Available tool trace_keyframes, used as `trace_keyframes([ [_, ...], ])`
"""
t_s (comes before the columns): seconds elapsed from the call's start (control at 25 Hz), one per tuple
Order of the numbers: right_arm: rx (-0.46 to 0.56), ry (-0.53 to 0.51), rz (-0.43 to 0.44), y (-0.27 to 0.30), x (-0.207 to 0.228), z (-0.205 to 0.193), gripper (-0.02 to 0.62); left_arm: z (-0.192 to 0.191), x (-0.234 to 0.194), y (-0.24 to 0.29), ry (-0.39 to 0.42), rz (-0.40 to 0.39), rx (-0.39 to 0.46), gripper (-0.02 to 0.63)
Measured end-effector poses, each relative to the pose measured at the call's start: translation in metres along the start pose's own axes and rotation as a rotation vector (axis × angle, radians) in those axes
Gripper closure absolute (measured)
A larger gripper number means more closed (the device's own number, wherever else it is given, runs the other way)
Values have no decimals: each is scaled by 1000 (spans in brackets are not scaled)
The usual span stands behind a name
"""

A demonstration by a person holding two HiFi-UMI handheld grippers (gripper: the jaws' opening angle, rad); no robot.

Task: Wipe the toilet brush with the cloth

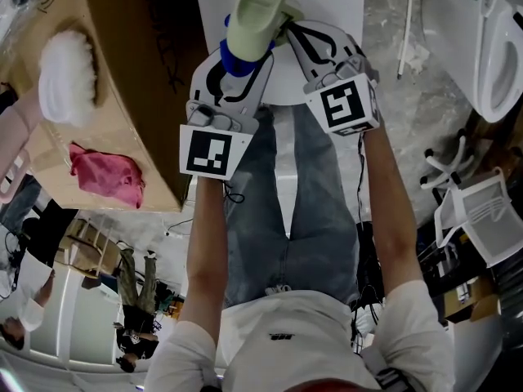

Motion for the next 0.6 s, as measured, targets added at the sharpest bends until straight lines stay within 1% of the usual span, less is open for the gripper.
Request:
trace_keyframes([
  [0.12, -24, -9, 4, 4, 2, -5, 598, -3, 0, 8, -25, -1, 10, 434],
  [0.24, -11, -14, 28, 7, 1, -5, 598, -6, 0, 16, -45, 1, 14, 430],
  [0.4, 18, -10, 54, 8, 1, -3, 598, -10, -1, 28, -46, -4, 9, 428],
  [0.6, 2, -28, 51, 7, 2, -3, 600, -12, -3, 44, -36, 8, 2, 428],
])
Point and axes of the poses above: the fingertips, and each gripper's own axes: y forward along the fingers, x to its right, z out of its top, the point moved 3 cm from there along -y, backward along the fingers, and after that the axes turned 2 degrees about y, right-handed, at the moved point
